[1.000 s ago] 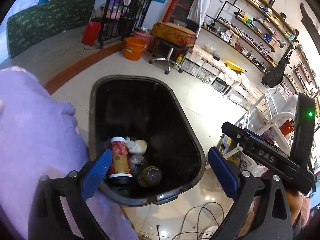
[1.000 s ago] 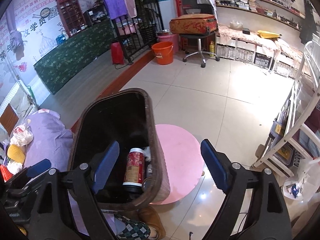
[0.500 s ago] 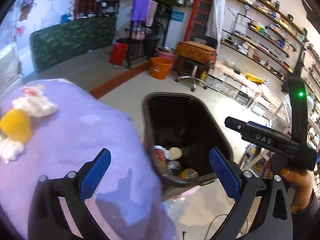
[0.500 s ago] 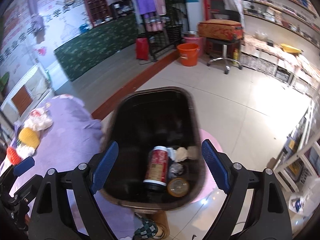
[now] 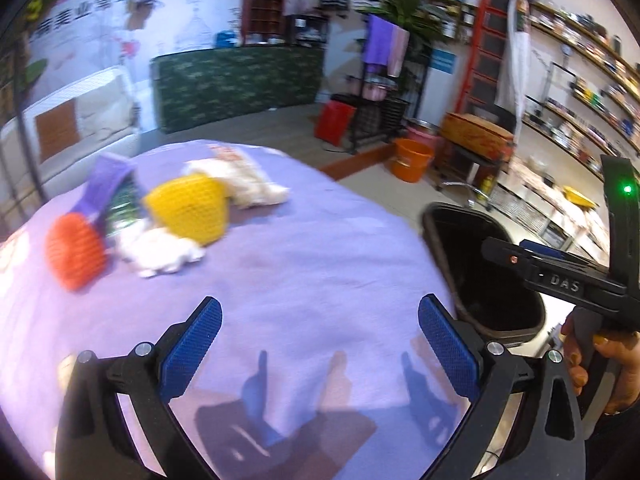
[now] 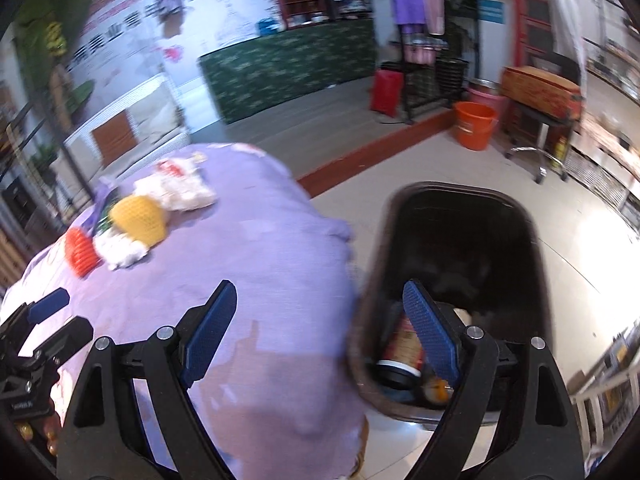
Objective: Collect trash
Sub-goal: 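Move both grippers back from the bin toward the remaining trash, then grasp the orange foam net with the left gripper while the right grasps a white tissue, then carry the tissue over the bin and open the right gripper while the left carries the net, then lower the orange foam net into the bin and open the left gripper, then move both grippers back to the table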
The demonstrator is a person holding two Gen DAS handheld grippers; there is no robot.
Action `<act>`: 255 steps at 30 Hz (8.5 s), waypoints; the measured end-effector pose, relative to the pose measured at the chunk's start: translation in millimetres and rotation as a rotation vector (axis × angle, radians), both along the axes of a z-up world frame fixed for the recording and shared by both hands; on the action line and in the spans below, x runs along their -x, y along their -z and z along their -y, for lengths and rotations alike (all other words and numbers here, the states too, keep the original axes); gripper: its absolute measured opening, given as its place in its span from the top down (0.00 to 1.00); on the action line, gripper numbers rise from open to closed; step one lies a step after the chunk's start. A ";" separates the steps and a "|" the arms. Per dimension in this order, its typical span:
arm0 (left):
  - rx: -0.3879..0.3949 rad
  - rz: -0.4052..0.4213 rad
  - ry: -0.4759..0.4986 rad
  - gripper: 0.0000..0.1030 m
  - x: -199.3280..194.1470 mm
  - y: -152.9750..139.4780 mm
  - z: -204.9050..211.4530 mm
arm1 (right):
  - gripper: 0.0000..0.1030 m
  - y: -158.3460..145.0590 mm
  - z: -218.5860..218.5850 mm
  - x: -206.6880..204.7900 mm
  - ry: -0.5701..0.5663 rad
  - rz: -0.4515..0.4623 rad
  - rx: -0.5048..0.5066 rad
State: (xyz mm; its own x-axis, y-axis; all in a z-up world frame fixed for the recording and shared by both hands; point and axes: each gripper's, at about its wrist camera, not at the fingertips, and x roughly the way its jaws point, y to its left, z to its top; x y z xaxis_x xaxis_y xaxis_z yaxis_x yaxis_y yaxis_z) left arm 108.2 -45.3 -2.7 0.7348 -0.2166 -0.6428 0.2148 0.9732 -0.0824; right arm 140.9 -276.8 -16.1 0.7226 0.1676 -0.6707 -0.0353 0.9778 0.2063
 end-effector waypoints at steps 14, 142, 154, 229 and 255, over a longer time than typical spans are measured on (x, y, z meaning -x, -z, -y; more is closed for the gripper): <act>0.011 -0.041 -0.328 0.06 24.1 17.7 -147.0 | 0.18 -15.3 -138.5 -20.8 -0.358 0.037 0.041; 0.172 0.011 0.140 0.74 -13.0 -10.0 16.5 | 0.70 67.3 92.0 -35.2 0.144 -0.193 0.069; 0.167 -0.033 0.194 0.74 -17.2 -1.8 44.0 | 0.42 83.0 104.5 -31.3 0.177 -0.198 0.007; 0.049 0.018 0.208 0.06 -18.5 -7.5 81.9 | 0.25 25.9 97.1 4.3 0.213 -0.043 -0.039; 0.075 -0.035 -0.281 0.06 5.3 15.0 -120.2 | 0.22 -0.2 -87.6 -39.4 -0.261 -0.013 0.016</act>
State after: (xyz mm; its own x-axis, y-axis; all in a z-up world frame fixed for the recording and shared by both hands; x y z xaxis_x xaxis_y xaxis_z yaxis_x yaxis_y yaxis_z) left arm 102.9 74.9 -17.7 0.7504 -0.0555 -0.6587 -0.0670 0.9850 -0.1593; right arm 180.4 -189.2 -16.0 0.6476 0.3370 -0.6834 -0.2846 0.9389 0.1934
